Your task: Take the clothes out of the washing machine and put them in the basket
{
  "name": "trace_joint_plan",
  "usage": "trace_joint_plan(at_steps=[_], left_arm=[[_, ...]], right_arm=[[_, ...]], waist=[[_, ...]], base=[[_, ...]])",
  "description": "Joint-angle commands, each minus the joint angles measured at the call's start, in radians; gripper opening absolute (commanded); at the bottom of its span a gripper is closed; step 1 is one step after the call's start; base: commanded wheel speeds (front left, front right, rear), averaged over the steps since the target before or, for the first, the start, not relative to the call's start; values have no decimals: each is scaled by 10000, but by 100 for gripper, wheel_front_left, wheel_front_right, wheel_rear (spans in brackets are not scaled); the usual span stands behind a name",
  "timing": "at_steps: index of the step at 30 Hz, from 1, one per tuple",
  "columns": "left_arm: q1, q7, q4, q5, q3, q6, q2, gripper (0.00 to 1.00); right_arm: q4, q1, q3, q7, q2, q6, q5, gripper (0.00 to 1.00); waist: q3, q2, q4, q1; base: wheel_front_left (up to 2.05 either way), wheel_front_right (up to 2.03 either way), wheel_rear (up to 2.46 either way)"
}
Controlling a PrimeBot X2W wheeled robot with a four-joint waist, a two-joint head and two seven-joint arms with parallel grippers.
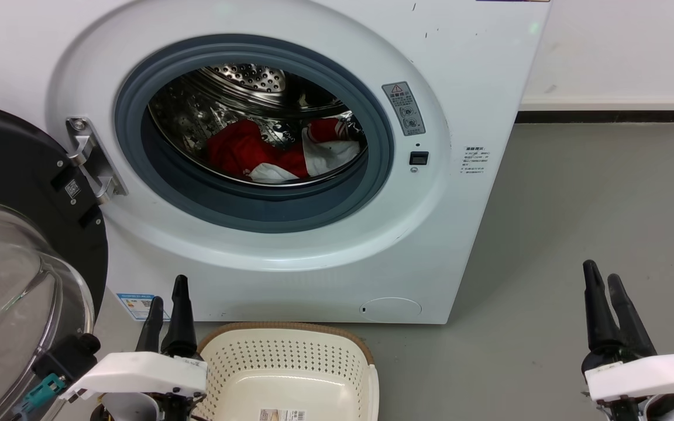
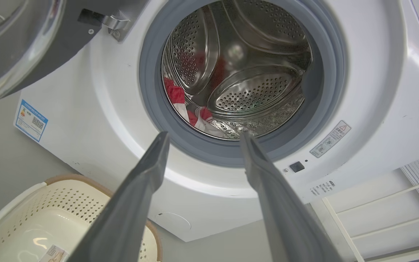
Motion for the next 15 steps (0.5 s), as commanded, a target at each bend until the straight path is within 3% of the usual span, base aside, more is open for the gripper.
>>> trace_joint_plan(at_steps=[1, 15], left_arm=[[21, -101, -215, 386, -45, 79, 21, 100], [219, -558, -521, 2489, -388, 456, 23, 100]], right_arm=[[-235, -6, 39, -109, -2, 0, -410, 100], [-776, 304, 199, -562, 0, 0, -2590, 100]], waist=[[-2, -1, -2, 0], [10, -1, -19, 0]], base=[[0, 0, 0], [0, 0, 0]])
